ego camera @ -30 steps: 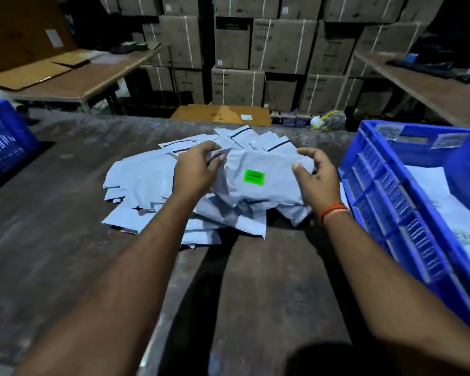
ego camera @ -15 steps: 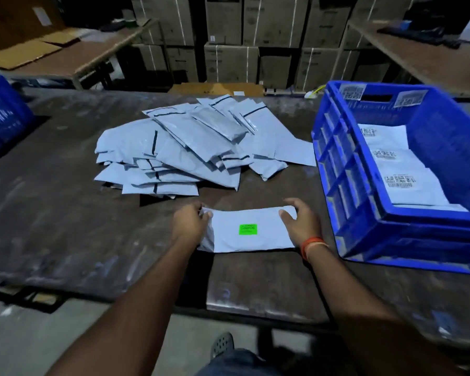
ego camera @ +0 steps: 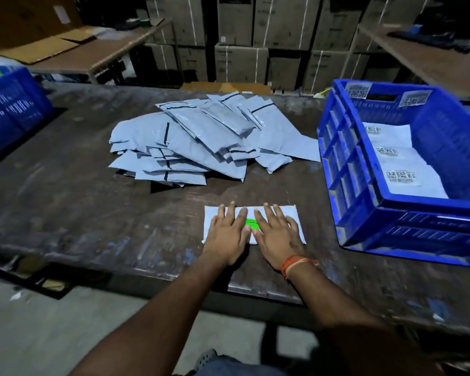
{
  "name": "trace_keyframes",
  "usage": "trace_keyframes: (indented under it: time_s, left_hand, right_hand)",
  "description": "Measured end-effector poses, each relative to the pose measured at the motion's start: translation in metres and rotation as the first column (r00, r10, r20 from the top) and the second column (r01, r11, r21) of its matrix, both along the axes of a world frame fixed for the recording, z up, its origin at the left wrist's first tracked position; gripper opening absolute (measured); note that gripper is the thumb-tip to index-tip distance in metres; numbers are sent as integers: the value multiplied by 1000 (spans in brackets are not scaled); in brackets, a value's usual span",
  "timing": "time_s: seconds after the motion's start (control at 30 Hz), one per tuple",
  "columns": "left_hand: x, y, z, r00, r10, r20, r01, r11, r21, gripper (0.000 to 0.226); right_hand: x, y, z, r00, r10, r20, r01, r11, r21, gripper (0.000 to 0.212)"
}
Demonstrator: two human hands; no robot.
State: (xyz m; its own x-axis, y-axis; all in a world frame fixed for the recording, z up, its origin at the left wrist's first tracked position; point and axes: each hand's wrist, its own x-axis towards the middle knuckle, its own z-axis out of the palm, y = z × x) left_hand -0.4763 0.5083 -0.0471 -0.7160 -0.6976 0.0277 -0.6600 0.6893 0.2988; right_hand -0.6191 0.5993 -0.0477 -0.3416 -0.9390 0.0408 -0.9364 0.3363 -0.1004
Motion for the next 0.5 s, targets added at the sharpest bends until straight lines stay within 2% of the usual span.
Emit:
trace_keyframes:
  time_s: [0.1,0.33,0.5]
  left_hand:
    - [9,-4,-8,997,22,70,-19,999,-45,63]
    - [13,-8,-10,995,60,81,-56,997,-55,59]
    - [19,-16,-11,993,74,90,-70,996,-48,59]
  right_hand:
    - [-3,3,-1,999,-48,21,48,999,5,74]
    - [-6,14,-1,977,-205,61,203,979,29,61]
    - [-14,21,0,959,-269,90,262,961,84,61]
